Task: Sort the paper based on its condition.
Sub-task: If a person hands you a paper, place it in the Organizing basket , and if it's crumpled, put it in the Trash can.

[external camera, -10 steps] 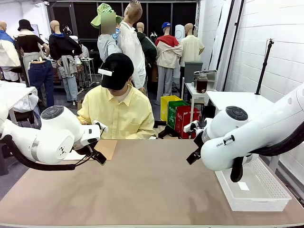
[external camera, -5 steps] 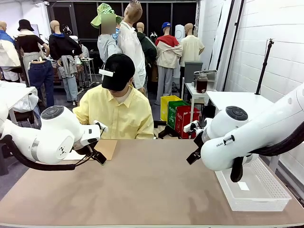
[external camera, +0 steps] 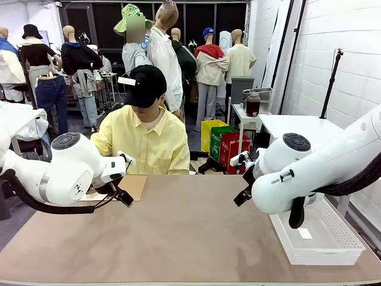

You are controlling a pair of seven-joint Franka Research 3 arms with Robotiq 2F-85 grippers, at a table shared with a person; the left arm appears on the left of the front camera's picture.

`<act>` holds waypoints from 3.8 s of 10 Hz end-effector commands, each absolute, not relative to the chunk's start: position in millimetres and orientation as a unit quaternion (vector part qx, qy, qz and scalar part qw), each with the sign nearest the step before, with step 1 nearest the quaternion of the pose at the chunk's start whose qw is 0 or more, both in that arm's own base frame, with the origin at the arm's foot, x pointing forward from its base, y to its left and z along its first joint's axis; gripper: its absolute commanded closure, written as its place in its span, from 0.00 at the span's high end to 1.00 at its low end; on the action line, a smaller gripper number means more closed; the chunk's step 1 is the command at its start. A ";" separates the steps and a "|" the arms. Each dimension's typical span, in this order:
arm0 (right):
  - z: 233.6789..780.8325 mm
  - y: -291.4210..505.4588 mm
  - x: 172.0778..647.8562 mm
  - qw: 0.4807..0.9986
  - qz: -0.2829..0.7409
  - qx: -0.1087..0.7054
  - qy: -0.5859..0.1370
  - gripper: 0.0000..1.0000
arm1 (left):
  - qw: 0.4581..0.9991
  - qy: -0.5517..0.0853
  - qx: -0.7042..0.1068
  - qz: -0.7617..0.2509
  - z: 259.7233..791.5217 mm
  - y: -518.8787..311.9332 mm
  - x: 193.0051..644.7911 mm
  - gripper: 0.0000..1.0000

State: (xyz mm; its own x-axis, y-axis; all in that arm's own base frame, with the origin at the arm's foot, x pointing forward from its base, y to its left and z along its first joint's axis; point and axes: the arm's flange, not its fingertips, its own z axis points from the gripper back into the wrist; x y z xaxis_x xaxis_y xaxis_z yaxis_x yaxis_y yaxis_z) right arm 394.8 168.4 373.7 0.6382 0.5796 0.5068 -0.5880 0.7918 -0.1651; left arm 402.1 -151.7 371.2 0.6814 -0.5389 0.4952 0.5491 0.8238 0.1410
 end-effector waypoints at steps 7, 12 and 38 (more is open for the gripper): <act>448.4 157.0 395.8 0.892 0.346 0.075 -0.282 1.00 | 0.928 -0.245 -0.033 -0.280 447.7 -150.1 395.6 1.00; 514.7 156.5 378.0 0.863 0.385 0.087 -0.315 1.00 | 0.925 -0.260 -0.033 -0.277 520.3 -150.9 375.5 1.00; 582.0 158.8 357.1 0.755 0.442 0.182 -0.448 1.00 | 0.907 -0.302 -0.029 -0.292 572.8 -153.5 351.4 1.00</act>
State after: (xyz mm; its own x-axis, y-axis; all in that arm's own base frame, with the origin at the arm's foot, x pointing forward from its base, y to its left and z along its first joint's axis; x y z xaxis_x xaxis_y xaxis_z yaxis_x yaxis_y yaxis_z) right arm 357.6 157.8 582.1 0.2059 0.5003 0.8410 -0.8292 0.5456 -0.1216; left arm 351.3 -154.0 572.3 0.6488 -0.5108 0.5640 0.5472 0.8283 0.1206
